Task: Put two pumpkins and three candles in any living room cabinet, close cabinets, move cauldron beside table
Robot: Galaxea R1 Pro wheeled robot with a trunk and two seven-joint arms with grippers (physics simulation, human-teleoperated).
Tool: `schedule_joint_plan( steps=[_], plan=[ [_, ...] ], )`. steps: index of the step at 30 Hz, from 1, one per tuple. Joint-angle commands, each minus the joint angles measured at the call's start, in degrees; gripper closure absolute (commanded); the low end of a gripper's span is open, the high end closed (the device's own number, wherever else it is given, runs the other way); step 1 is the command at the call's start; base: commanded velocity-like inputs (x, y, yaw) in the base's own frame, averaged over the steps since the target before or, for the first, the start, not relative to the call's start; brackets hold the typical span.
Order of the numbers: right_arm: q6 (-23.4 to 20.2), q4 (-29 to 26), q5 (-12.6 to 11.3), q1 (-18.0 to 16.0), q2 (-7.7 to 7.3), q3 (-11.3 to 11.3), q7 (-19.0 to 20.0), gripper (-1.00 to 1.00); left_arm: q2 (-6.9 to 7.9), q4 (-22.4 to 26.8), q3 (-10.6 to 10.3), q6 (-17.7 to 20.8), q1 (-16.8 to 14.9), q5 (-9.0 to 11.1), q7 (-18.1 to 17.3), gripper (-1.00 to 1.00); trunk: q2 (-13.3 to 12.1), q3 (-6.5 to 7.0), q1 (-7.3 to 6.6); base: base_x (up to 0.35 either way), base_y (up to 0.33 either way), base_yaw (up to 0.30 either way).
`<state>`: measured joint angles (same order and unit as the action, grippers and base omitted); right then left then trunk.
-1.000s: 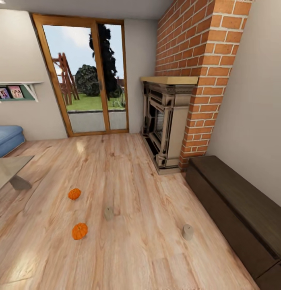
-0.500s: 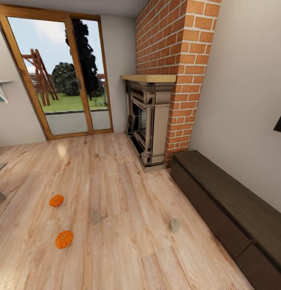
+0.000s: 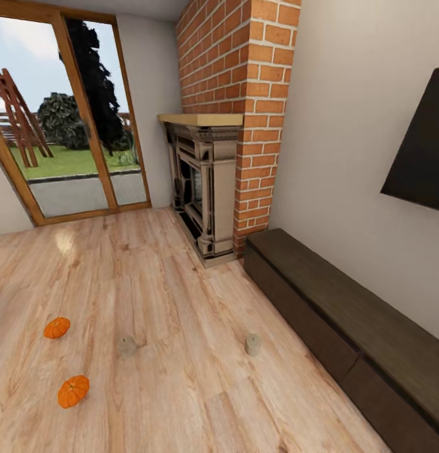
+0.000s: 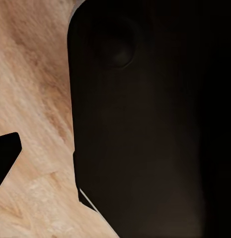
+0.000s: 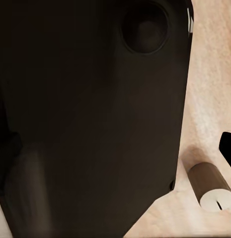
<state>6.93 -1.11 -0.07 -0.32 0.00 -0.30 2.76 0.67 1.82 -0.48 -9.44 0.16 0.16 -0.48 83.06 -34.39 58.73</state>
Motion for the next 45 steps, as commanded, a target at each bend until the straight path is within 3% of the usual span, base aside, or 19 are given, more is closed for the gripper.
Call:
schedule_joint_plan(
  steps=[1,45],
  plan=[
    [0.21,0.05,-0.02,-0.03,0.00,-0.05,0.14,-1.00,0.02,0.04,-0.05,-0.20,0.02,0.02,-0.05,-1.00,0.02,-0.08,0.00,0.000,0.000,-0.271],
    [0.28,0.05,-0.02,-0.03,0.00,-0.05,0.13,-1.00,0.21,0.02,0.04,-0.75,0.10,0.11,-0.05,-1.00,0.02,-1.76,0.00,0.000,0.000,-0.271]
  ],
)
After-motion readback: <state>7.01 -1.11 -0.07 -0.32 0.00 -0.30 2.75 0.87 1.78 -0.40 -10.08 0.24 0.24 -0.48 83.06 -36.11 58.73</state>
